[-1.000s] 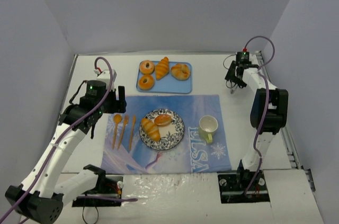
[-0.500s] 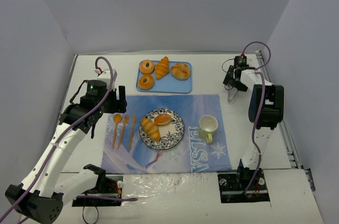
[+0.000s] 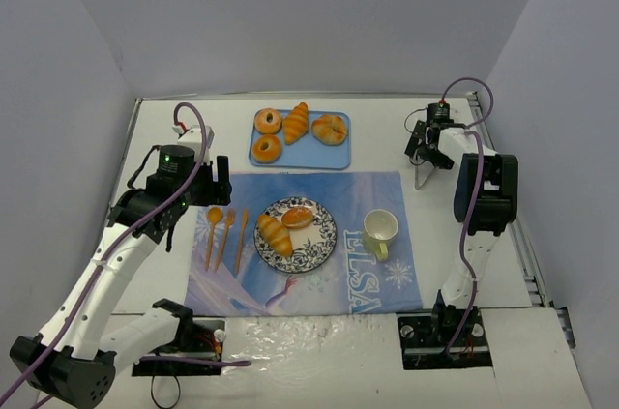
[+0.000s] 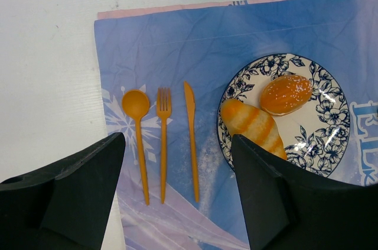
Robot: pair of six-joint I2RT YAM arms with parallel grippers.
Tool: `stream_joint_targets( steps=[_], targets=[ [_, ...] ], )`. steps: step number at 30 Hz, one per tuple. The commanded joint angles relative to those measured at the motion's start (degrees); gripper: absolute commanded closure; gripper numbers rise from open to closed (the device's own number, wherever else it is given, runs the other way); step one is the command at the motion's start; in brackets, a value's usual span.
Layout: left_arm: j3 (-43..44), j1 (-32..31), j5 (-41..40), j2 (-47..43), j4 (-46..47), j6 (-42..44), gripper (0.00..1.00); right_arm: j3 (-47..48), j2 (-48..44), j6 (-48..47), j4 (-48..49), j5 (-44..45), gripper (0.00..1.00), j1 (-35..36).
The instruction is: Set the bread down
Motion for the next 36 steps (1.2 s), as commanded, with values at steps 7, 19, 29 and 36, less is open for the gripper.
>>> stream_joint_targets(
  steps=[7,19,29,36],
  targets=[
    [1.6,-0.2,0.0,-0.2,2.3,-0.5,0.31,-1.8,-11.3,0.0,-1.0,1.2,0.14,1.7],
    [1.6,-0.2,-0.2,-0.8,2.1,-0.4,0.31,-9.9,-37.1,-0.2,3.3,-13.9,0.08,10.8],
    [1.7,-0.4,-0.5,-0.6,2.0,-0.3,0.31,-20.0,-51.7,1.9,9.4,-18.4,0.0,27.9],
    [1.7,-0.5,-0.5,0.0,1.9,-0.3,0.31,-23.2,-53.5,2.4,11.5,-17.1,0.0,32.1]
  ],
)
